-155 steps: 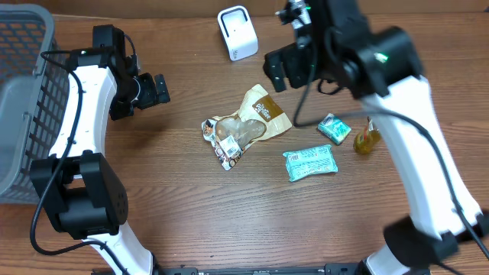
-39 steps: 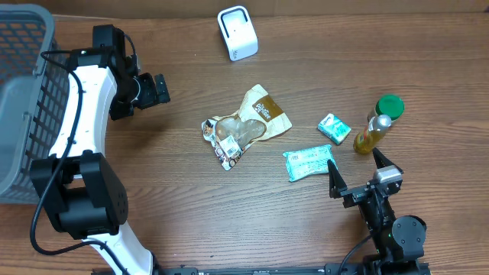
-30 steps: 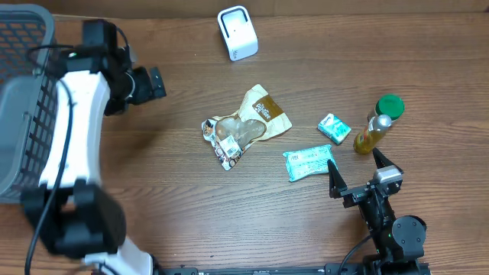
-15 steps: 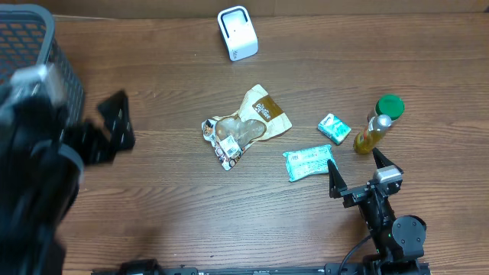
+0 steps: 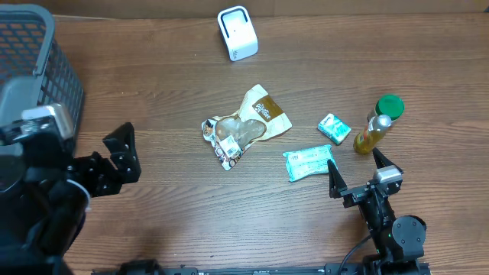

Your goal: Scan the item barcode

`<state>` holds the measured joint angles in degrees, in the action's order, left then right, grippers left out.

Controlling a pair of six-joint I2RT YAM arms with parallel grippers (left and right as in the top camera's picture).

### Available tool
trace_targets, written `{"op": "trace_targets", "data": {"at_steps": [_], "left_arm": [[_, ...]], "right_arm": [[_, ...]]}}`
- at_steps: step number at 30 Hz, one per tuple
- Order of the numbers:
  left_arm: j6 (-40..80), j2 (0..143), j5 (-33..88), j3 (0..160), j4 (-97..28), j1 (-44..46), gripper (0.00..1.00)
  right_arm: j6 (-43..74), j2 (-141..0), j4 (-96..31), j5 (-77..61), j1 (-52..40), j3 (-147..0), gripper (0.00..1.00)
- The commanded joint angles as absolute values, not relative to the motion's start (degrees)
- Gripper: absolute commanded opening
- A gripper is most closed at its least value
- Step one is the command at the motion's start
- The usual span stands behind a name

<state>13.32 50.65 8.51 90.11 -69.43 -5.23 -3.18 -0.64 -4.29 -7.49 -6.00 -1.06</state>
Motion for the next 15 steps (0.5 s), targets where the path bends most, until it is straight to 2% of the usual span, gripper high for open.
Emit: {"op": "trace_targets", "data": {"at_steps": [1, 6, 9, 15], "left_arm": [[12.86, 48.4, 8.45, 82.67, -69.67, -5.19, 1.0], [12.93, 43.2, 8.99, 69.04, -66.96, -5.19, 0.99], [13.56, 37.98, 9.08, 58.37, -53.58, -5.19, 0.99], [20.84, 29.76, 9.06, 47.4, -27.97, -5.17, 1.0]], "right_arm": [[-2.98, -0.16, -4.01, -7.62, -5.72, -0.45, 1.0], [-2.98, -0.16, -4.03, -7.62, -5.72, -0.45, 1.0], [-2.98, -0.16, -4.01, -7.62, -5.72, -0.45, 1.0], [-2.98, -0.16, -4.01, -7.62, -5.72, -0.45, 1.0]]}}
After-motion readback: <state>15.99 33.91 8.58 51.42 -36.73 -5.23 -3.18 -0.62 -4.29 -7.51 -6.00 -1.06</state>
